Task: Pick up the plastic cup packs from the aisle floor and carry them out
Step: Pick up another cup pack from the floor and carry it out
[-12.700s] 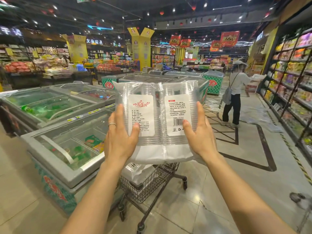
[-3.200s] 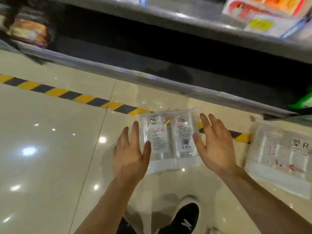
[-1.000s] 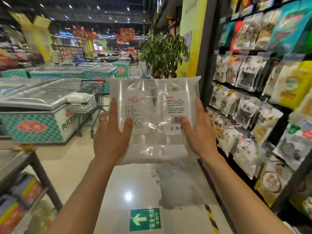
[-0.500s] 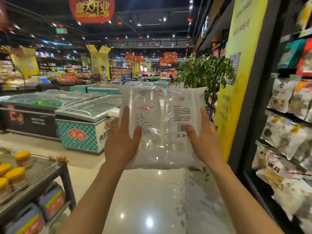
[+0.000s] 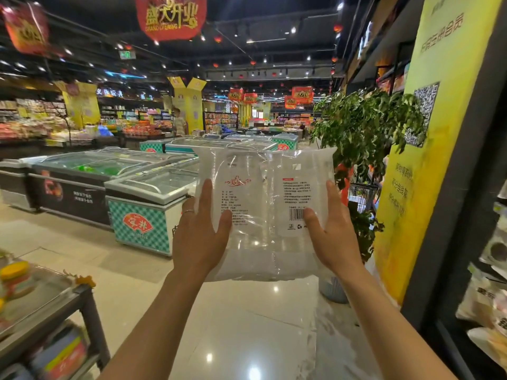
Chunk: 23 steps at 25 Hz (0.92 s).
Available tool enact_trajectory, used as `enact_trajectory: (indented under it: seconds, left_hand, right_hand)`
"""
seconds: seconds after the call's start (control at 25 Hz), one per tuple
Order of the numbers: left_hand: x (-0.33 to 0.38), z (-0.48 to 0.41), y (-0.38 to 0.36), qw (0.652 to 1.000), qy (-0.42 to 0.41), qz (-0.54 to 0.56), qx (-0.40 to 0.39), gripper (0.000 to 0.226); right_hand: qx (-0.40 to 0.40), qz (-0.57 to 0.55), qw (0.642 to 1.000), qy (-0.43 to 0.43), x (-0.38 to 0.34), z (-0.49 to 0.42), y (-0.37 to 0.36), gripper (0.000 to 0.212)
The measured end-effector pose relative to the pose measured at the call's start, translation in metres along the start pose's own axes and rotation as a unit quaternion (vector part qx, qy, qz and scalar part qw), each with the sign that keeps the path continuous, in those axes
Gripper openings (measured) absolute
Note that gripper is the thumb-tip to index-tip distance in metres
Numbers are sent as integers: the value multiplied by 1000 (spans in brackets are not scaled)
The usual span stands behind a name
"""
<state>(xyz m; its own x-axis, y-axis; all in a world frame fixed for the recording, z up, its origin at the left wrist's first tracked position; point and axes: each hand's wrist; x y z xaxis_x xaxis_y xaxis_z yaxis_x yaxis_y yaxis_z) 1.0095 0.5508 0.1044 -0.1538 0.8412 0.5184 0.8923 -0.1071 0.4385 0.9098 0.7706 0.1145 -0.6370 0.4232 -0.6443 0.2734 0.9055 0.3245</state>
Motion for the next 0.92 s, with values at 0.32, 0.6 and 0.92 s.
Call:
enact_trajectory:
  seconds: [0.32,0.6,0.92]
  left_hand:
    - [-62,-110,-120,1000,-1,4,2,69]
    - [-148,-249,-205,1000,3,-9,8,69]
    - [-211,-355,-304,999,-3,-40,10,69]
  right_hand:
    - [13,10,1000,3,52,-103,-128,69]
    - [2,1,1000,-2,66,-209,-288,69]
    - [-9,-18,1000,-12,108,-304,-417,68]
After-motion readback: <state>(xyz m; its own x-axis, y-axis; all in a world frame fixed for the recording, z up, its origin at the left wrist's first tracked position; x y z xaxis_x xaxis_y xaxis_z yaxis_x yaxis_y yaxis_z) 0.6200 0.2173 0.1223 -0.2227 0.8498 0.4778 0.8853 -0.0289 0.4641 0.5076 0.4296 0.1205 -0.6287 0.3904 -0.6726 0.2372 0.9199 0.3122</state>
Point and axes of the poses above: each hand's wrist, its own z-axis away from the middle knuckle, its own y-axis out of the back of the hand, x = y × z, and after that the axes turned 10 degrees about x, right-handed
